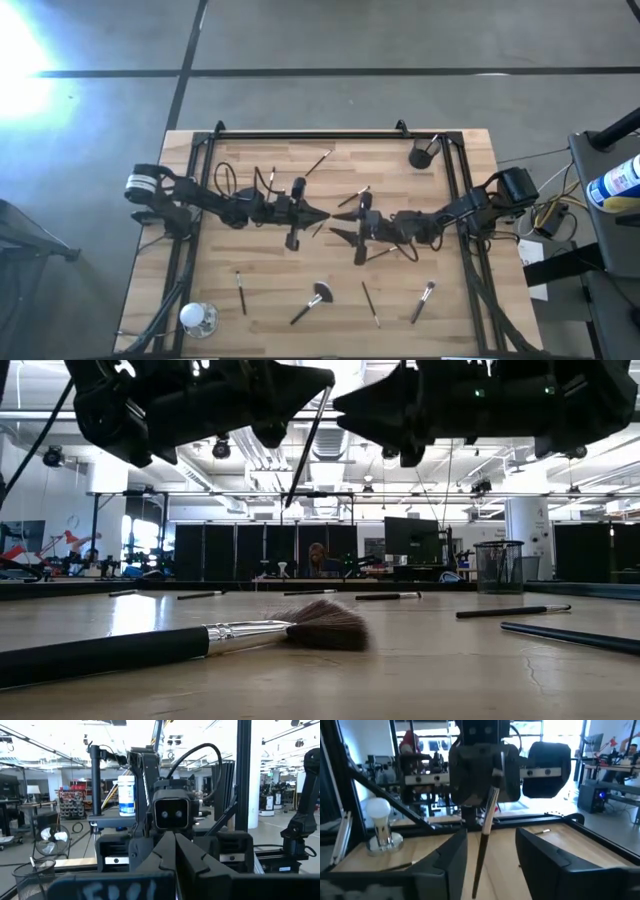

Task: Put items in baskets/containers
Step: Put the eyeshadow brush into the pen holder

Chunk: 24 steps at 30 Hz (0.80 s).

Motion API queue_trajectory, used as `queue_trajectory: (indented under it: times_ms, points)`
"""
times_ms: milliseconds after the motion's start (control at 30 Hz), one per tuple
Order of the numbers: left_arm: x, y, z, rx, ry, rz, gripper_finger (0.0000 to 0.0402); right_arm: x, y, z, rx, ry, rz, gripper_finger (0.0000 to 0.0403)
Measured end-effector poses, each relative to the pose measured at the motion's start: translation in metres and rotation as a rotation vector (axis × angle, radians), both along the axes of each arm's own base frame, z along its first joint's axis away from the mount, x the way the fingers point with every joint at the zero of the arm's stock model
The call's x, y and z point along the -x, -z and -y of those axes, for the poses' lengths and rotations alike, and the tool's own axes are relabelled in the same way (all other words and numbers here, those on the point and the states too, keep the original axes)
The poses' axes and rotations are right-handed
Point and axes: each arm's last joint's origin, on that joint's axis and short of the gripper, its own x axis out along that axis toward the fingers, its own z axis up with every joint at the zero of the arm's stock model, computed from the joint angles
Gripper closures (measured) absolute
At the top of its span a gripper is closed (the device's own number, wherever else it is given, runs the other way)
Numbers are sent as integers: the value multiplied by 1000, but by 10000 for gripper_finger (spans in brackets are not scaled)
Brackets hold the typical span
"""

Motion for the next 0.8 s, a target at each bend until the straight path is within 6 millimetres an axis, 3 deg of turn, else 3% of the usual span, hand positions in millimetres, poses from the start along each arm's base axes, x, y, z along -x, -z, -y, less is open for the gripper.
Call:
queue_trajectory:
  times_ms: [200,433,633,800]
  points:
    - [-1,-2,0,0,-1,7,401,-7,-10,-1,-26,1,35,233]
    - [-3,-5,0,-7,-4,21,401,-13,-15,-2,-65,-61,38,264]
    - [-3,-7,0,-8,-5,26,401,-22,-22,-4,-42,-66,10,306]
    - [-3,-7,0,-7,-4,26,401,-23,-24,-4,-10,-59,16,371]
